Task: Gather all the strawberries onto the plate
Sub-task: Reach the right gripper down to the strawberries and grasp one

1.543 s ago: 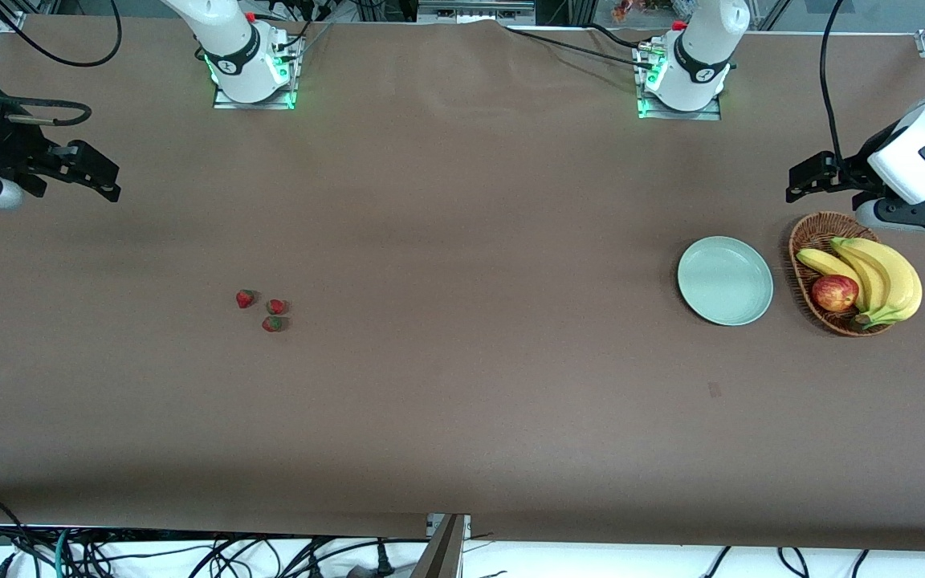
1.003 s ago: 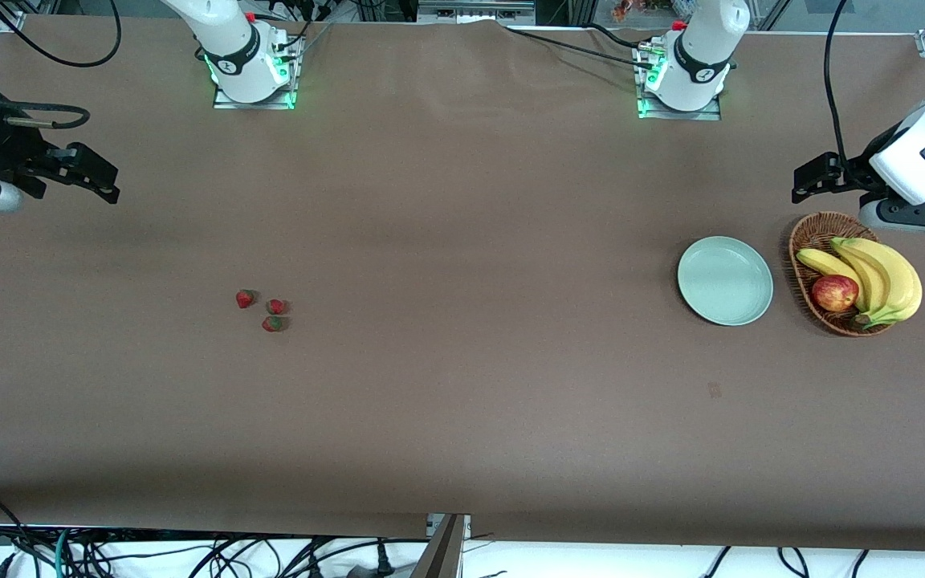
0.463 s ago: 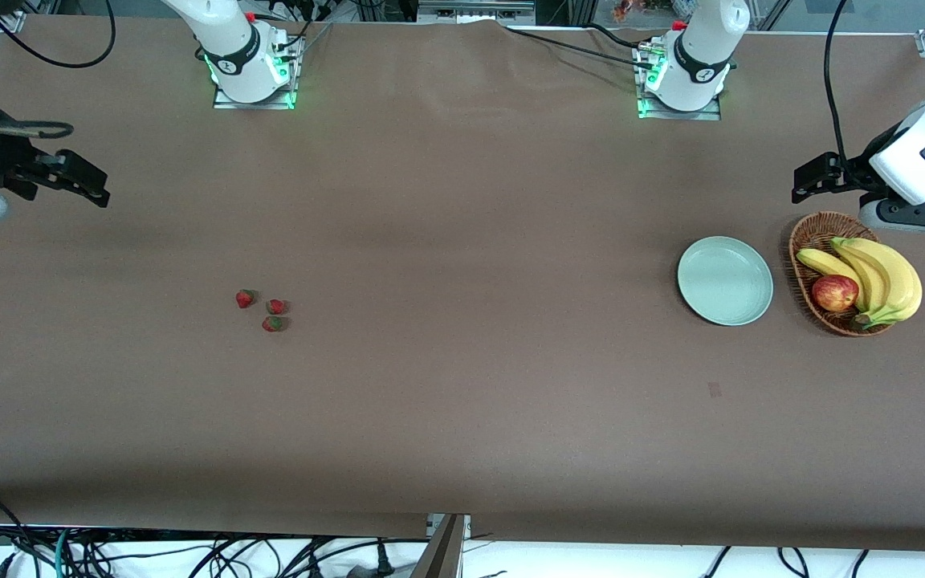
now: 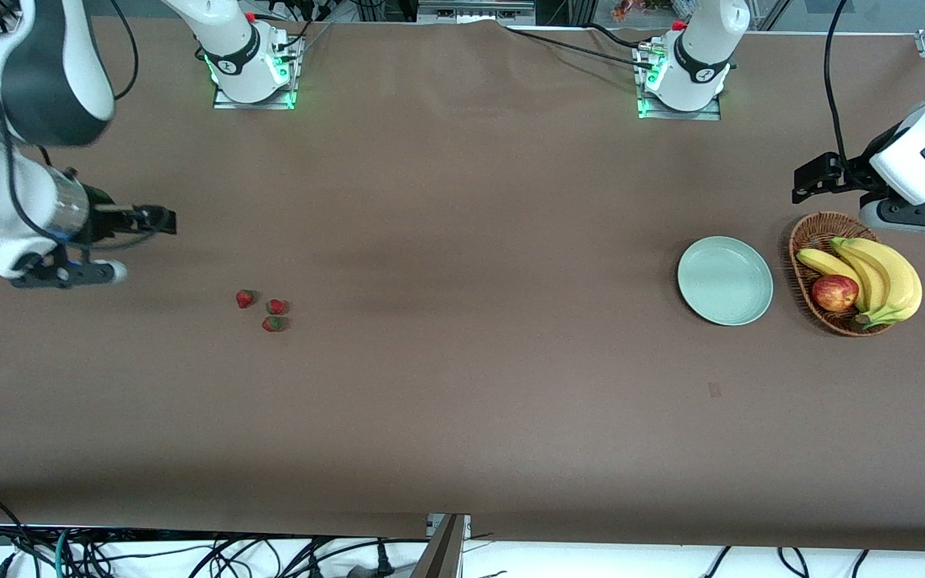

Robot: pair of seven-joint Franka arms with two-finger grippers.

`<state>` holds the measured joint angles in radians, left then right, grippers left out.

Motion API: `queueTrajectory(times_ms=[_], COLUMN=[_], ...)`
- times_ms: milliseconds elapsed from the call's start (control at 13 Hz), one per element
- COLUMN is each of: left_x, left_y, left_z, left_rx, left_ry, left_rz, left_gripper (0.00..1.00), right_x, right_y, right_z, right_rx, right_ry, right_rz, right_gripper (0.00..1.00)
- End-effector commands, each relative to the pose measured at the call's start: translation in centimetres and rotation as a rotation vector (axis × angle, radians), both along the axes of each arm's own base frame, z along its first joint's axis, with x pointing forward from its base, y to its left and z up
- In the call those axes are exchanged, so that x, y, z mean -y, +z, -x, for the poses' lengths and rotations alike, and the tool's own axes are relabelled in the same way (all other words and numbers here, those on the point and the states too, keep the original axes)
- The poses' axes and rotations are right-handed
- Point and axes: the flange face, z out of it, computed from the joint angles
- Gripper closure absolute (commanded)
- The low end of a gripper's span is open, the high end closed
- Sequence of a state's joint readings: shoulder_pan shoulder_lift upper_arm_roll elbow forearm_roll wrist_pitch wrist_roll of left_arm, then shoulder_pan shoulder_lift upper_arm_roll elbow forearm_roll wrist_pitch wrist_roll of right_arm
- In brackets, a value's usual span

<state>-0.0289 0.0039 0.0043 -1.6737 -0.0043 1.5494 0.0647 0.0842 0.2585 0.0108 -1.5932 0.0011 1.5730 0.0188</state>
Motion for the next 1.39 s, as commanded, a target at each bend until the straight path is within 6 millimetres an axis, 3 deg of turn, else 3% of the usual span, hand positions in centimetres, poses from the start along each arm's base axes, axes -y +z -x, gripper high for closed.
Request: queueTrajectory(times_ms=[0, 309, 463, 617, 1080, 1312], left_x=[0.1, 0.0, 0.1, 0.2, 0.2, 0.2], left_y=[0.6, 0.6, 0.6, 0.6, 0.5, 0.5], left_z=[0.0, 0.0, 0.0, 0.0, 0.0, 0.0], left_rx=[0.011, 0.011, 0.012, 0.013, 0.012, 0.012], left_ry=[-0.002, -0.001, -0.011, -0.017, -0.018, -0.018], left_rz=[0.008, 0.013, 0.008, 0.001, 0.004, 0.002], left_gripper=[0.0, 0.0, 0.0, 0.0, 0.0, 0.0], right_x=[-0.1, 0.3, 0.5, 0.4, -0.3, -0.5], right_y=[-6.8, -19.0, -23.0, -24.5, -28.3, -28.7], right_z=[0.4, 3.0, 3.4, 3.3, 2.6, 2.7], right_rx=[0.022, 0.095, 0.118, 0.124, 0.169, 0.171], right_ry=[0.029, 0.042, 0.036, 0.037, 0.044, 0.046], right_rz=[-0.029, -0.038, -0.039, -0.039, -0.045, -0.048], right_gripper=[0.0, 0.01, 0.01, 0.02, 0.2, 0.29])
